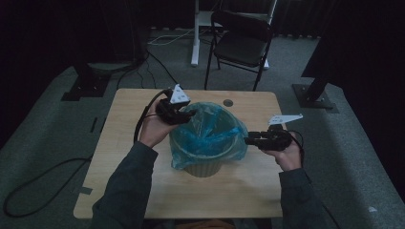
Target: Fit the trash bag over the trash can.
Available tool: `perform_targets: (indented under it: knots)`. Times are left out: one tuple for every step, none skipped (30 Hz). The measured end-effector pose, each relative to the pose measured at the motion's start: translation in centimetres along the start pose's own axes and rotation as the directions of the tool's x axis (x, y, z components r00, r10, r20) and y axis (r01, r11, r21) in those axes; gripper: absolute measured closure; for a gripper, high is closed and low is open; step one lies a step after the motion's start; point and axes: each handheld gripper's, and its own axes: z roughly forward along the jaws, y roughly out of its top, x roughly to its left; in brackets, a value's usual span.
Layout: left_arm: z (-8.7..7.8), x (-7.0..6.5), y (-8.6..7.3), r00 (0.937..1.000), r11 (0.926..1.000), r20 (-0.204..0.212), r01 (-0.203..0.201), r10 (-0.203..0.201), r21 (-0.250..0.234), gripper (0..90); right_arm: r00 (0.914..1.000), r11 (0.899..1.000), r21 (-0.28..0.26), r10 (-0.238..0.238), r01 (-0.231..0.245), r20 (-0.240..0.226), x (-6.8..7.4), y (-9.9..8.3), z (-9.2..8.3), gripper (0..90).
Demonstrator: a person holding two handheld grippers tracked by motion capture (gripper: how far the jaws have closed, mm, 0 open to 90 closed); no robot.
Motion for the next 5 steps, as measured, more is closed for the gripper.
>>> perform_targets:
  knots:
    - [-0.2,0.3,-0.4,0.9998,0.9998,-0.01,0.016,-0.016,-0.012,55.5,1.0,1.0,-0.001,0.001,-0.001,0.001,0.0,0.0,-0.1,59.4]
    - [-0.4,0.6,-0.7,0.9993,0.9992,-0.016,0.034,-0.035,-0.019,55.5,1.0,1.0,-0.005,0.0,0.0,0.001,-0.1,0.0,-0.1,59.4]
    - [-0.6,0.9,-1.1,0.9985,0.9983,-0.018,0.052,-0.052,-0.026,55.6,1.0,1.0,-0.006,0.002,-0.002,0.001,-0.1,0.0,-0.2,59.4]
    - [-0.8,1.3,-1.6,0.9975,0.9974,-0.027,0.065,-0.066,-0.032,55.5,1.0,1.0,-0.008,0.002,-0.002,0.002,-0.1,0.0,-0.2,59.4]
    - [-1.0,1.6,-2.0,0.9958,0.9959,-0.041,0.081,-0.082,-0.041,55.6,1.0,1.0,-0.008,0.005,-0.005,0.002,-0.1,0.0,-0.2,59.4]
